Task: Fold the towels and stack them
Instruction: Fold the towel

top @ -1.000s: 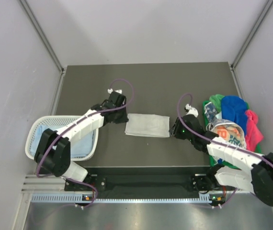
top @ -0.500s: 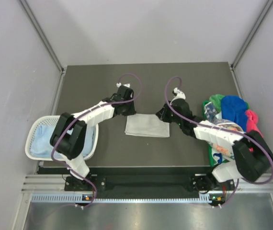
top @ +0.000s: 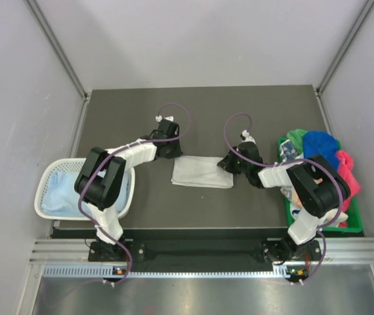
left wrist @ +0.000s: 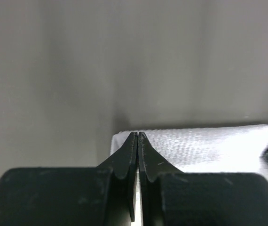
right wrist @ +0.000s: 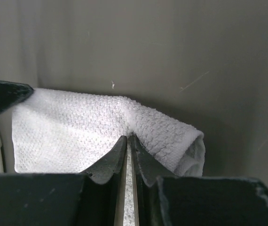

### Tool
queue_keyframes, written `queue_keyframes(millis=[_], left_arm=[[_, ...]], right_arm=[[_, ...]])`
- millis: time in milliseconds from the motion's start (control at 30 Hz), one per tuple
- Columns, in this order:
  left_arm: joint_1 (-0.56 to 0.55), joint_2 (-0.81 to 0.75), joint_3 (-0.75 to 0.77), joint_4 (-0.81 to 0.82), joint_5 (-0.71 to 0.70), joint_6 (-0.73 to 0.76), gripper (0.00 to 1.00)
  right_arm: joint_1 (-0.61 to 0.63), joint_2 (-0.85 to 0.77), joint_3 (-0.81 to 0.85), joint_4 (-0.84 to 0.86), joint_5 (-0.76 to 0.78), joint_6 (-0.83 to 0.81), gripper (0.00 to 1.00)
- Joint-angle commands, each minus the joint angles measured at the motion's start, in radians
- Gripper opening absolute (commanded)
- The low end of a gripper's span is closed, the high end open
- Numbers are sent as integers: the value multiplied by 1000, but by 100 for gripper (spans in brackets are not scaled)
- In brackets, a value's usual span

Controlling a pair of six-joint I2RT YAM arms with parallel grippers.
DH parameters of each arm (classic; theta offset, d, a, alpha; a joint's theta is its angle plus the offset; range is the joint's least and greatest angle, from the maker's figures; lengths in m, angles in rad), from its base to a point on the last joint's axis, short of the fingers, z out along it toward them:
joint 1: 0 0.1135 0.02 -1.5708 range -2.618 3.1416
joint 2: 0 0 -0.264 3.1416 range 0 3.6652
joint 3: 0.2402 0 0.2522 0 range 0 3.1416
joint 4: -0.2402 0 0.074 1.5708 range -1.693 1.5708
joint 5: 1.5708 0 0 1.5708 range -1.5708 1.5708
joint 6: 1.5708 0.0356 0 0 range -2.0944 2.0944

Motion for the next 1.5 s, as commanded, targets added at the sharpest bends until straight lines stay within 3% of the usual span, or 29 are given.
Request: queue_keyframes(millis=[0, 100, 233, 367, 533, 700, 867, 1033, 1100, 1233, 1300, 1467], left_arm=[[6, 2, -34, 73, -29, 17, 6], [14, 4, -13, 53, -46, 27, 10], [15, -45, 20, 24, -86, 50, 27], [14, -123, 27, 1, -93, 50, 35], [-20, -223, -32, 5, -36, 33, 35], [-37, -217, -129, 79, 53, -19, 33], [-22, -139, -192, 127, -3, -76, 33], [-14, -82, -195, 67, -88, -113, 32], [-12, -82, -200, 56, -111, -107, 34], [-12, -146, -204, 53, -99, -78, 49], [-12, -171, -188, -13, -108, -65, 57], [-12, -223, -132, -175, -152, -41, 63]], right_arm=[[-20, 25, -9, 120, -45, 10, 8], [-21, 53, -9, 135, -68, 18, 6], [-24, 62, -12, 148, -73, 24, 6], [-24, 59, -15, 148, -76, 23, 5], [-23, 61, -16, 146, -73, 23, 5], [-26, 65, -18, 151, -67, 24, 5], [-24, 68, -30, 157, -62, 21, 5], [-35, 56, -45, 152, -58, 9, 4], [-40, 53, -50, 148, -58, 1, 4], [-44, 41, -47, 137, -58, -14, 4], [-44, 35, -41, 125, -52, -22, 5], [-46, 21, -24, 88, -45, -48, 4]])
